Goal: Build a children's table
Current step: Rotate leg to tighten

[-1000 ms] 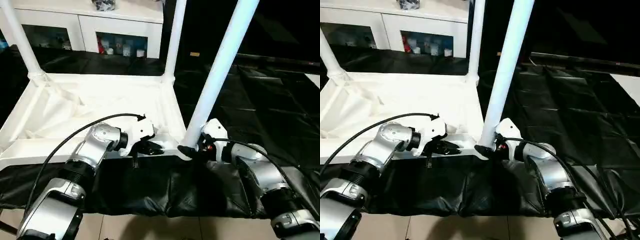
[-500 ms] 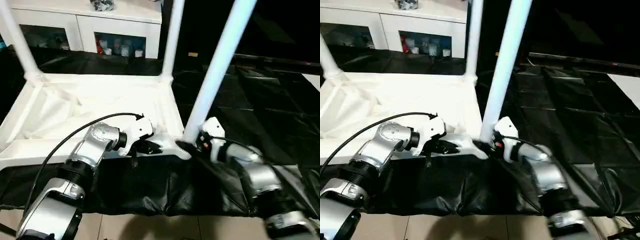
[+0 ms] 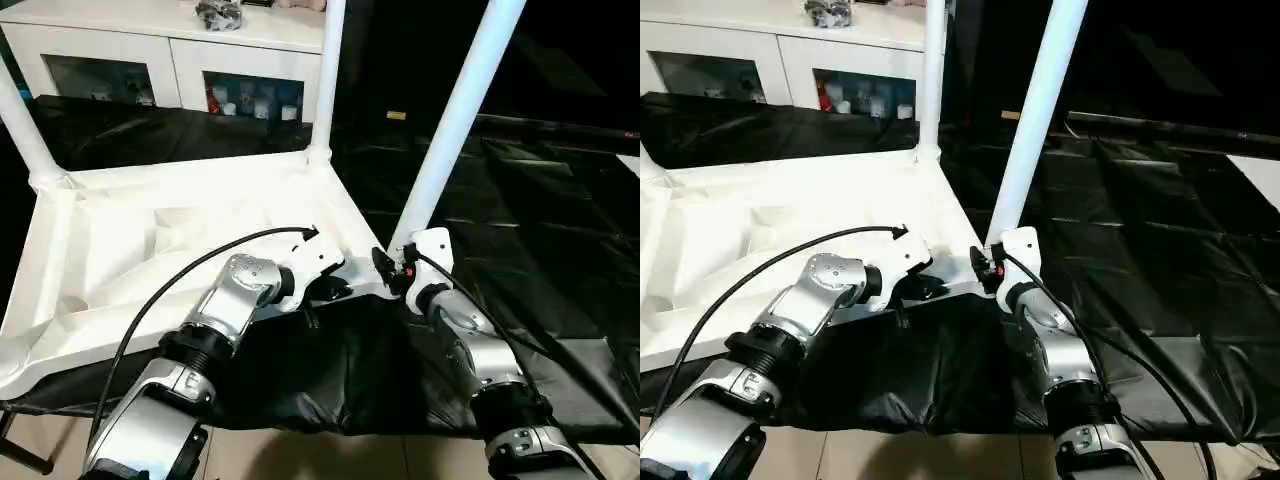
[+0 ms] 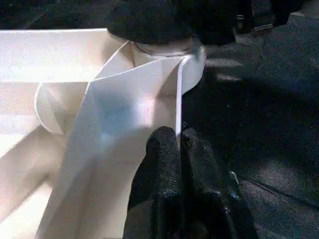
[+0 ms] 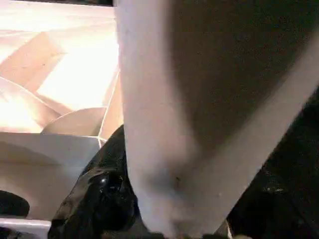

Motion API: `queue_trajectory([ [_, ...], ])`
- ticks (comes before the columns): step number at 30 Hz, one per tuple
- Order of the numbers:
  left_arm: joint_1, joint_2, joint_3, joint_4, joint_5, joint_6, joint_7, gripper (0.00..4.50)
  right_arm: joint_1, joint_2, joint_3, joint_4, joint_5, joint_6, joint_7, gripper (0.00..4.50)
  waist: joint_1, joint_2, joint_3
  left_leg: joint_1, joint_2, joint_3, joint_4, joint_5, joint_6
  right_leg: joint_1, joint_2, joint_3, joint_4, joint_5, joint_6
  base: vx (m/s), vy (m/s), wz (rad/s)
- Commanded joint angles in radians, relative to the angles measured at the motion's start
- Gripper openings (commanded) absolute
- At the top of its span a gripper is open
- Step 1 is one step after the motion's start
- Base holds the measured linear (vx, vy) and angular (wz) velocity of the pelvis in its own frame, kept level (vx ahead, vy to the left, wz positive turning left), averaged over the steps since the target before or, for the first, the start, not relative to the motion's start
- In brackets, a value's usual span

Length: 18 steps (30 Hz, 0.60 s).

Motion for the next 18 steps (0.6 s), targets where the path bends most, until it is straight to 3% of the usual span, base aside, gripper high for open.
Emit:
queue_trajectory([
  [1, 0.036, -0.032, -0.045, 0.026, -0.011, -0.033, -0.014, 0.0, 0.012, 0.002, 0.072, -0.013, 0.012, -0.009, 0.124, 2.72, 0.002, 0.0, -0.035, 0.0, 0.021, -0.005, -0.079, -0.365, 0.021, 0.025, -0.054, 0.038, -0.098, -0.451, -0.1, 0.0, 0.0, 0.0],
  [5, 0.042, 0.014, -0.031, 0.026, -0.021, -0.073, -0.062, 0.0, 0.036, -0.099, 0.081, -0.071, 0.042, -0.015, 0.286, 3.12, 0.014, -0.003, -0.037, -0.005, 0.023, 0.0, -0.075, -0.306, 0.051, 0.035, -0.053, 0.04, -0.091, -0.363, -0.127, 0.0, 0.0, 0.0],
  [6, 0.042, 0.038, -0.03, 0.032, -0.023, -0.112, -0.09, 0.0, 0.054, -0.158, 0.088, -0.113, 0.059, -0.015, 0.373, 3.23, 0.015, -0.009, -0.038, -0.006, 0.023, 0.003, -0.074, -0.289, 0.06, 0.035, -0.053, 0.04, -0.087, -0.342, -0.135, 0.0, 0.0, 0.0],
  [11, 0.04, 0.086, -0.018, 0.05, -0.039, -0.207, -0.153, 0.0, 0.1, -0.313, 0.079, -0.197, 0.102, 0.001, 0.565, 3.23, 0.032, -0.014, -0.041, -0.01, 0.025, 0.006, -0.068, -0.203, 0.095, 0.045, -0.052, 0.039, -0.073, -0.246, -0.154, 0.0, 0.0, 0.0],
  [14, 0.036, 0.118, -0.026, 0.065, -0.06, -0.303, -0.261, 0.0, 0.12, -0.421, 0.029, -0.231, 0.145, 0.031, 0.674, 3.23, 0.033, -0.021, -0.039, -0.01, 0.026, 0.006, -0.067, -0.2, 0.102, 0.045, -0.052, 0.038, -0.074, -0.264, -0.158, 0.0, 0.0, 0.0],
  [18, 0.022, 0.112, 0.003, 0.07, -0.136, -0.318, -0.388, 0.0, 0.124, -0.503, -0.024, -0.231, 0.179, 0.076, 0.748, 3.23, 0.034, -0.023, -0.037, -0.005, 0.026, 0.008, -0.067, -0.212, 0.091, 0.042, -0.054, 0.039, -0.078, -0.307, -0.164, 0.0, 0.0, 0.0],
])
